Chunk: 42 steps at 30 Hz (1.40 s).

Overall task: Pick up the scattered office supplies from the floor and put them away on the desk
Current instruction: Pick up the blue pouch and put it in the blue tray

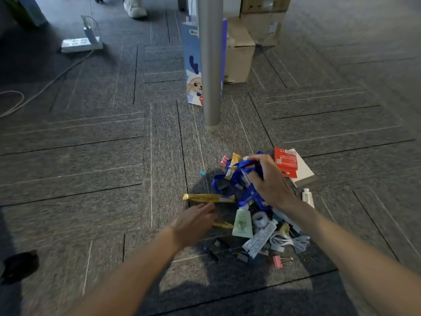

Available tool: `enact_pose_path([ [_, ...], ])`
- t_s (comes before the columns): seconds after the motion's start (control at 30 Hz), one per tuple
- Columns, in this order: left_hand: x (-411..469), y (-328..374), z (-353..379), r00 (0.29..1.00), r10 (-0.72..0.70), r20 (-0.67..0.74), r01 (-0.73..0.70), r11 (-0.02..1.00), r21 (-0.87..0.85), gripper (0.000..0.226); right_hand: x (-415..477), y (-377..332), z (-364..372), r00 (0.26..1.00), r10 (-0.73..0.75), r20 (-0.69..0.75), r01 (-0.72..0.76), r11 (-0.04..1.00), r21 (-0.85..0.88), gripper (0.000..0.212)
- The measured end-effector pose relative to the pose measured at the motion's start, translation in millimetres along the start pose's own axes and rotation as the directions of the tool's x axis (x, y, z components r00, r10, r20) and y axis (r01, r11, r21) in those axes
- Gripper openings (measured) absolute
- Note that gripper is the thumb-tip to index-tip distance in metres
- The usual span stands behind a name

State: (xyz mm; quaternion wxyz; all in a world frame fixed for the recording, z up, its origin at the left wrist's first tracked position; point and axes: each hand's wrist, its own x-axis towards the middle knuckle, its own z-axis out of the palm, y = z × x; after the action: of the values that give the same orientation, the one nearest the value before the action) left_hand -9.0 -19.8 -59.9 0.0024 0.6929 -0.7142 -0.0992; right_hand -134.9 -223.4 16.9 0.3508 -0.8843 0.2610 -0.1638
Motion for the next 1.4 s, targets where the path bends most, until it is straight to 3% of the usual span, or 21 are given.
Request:
enact_pose_path([
  [0.07,-4,-7,5,0.999,0.036,0.028,-0.037,0.997,0.064,0.026,1,-5,-12,0.999,-0.011,0.031,0.010,1.000,0.026,0.026],
  [0.13,-9,-14,4,0.998,-0.011,-0.057,0.011,1.000,0.004,0.029,4,-9,-20,0.999,0.005,0.040,-0.007,0.999,0.049,0.024],
  [0.23,-11,-14,-14,0.921,-0.328,-0.212,0.239,0.902,-0.359,0.011,11,-14,-22,0.993,0.121,0.007,-0.121,0.986,0.112,0.025],
  [0.33,1,-14,-30,0.853,-0.497,-0.161,0.363,0.785,-0.502,0.005,25,-14,-10,0.958,0.286,-0.019,-0.281,0.948,0.148,0.023],
  [0.43,15,-18,-36,0.829,-0.555,-0.068,0.456,0.741,-0.493,0.009,42,-11,11,0.917,0.399,-0.016,-0.398,0.916,0.057,0.024],
  [0.53,26,-22,-29,0.860,-0.510,-0.025,0.471,0.810,-0.350,0.036,53,-13,34,0.887,0.456,0.079,-0.447,0.888,-0.105,0.032],
  [0.63,32,-21,-20,0.896,-0.443,0.009,0.429,0.862,-0.271,0.054,59,-11,56,0.839,0.504,0.207,-0.406,0.832,-0.378,0.042],
  [0.7,35,-22,-17,0.886,-0.464,-0.004,0.444,0.850,-0.282,0.054,61,-4,65,0.817,0.527,0.232,-0.400,0.809,-0.430,0.066],
  [0.77,35,-23,-17,0.883,-0.470,-0.020,0.446,0.849,-0.284,0.049,63,2,70,0.853,0.466,0.233,-0.329,0.829,-0.453,0.085],
  [0.8,33,-24,-16,0.885,-0.465,-0.028,0.439,0.851,-0.289,0.045,63,5,71,0.882,0.416,0.223,-0.277,0.839,-0.468,0.085],
  [0.93,20,-26,-17,0.898,-0.436,-0.061,0.396,0.860,-0.321,0.030,64,17,66,0.940,0.304,0.158,-0.235,0.908,-0.347,0.057],
  [1.1,12,-30,-17,0.882,-0.463,-0.090,0.396,0.831,-0.391,0.014,58,18,45,0.945,0.320,0.071,-0.323,0.946,0.024,0.041],
  [1.17,11,-28,-28,0.826,-0.557,-0.091,0.440,0.736,-0.514,0.012,54,12,31,0.943,0.330,0.044,-0.332,0.930,0.157,0.035],
  [1.2,10,-26,-38,0.794,-0.606,-0.041,0.457,0.640,-0.618,0.014,52,7,22,0.945,0.325,0.039,-0.326,0.922,0.210,0.033],
  [1.3,6,-18,-80,0.738,-0.658,0.149,0.389,0.235,-0.891,0.013,41,-26,-14,0.951,0.307,0.042,-0.303,0.893,0.333,0.032],
  [1.4,1,5,-152,0.656,-0.694,0.296,0.260,-0.161,-0.952,0.014,27,-85,-62,0.948,0.312,0.061,-0.309,0.860,0.407,0.036],
])
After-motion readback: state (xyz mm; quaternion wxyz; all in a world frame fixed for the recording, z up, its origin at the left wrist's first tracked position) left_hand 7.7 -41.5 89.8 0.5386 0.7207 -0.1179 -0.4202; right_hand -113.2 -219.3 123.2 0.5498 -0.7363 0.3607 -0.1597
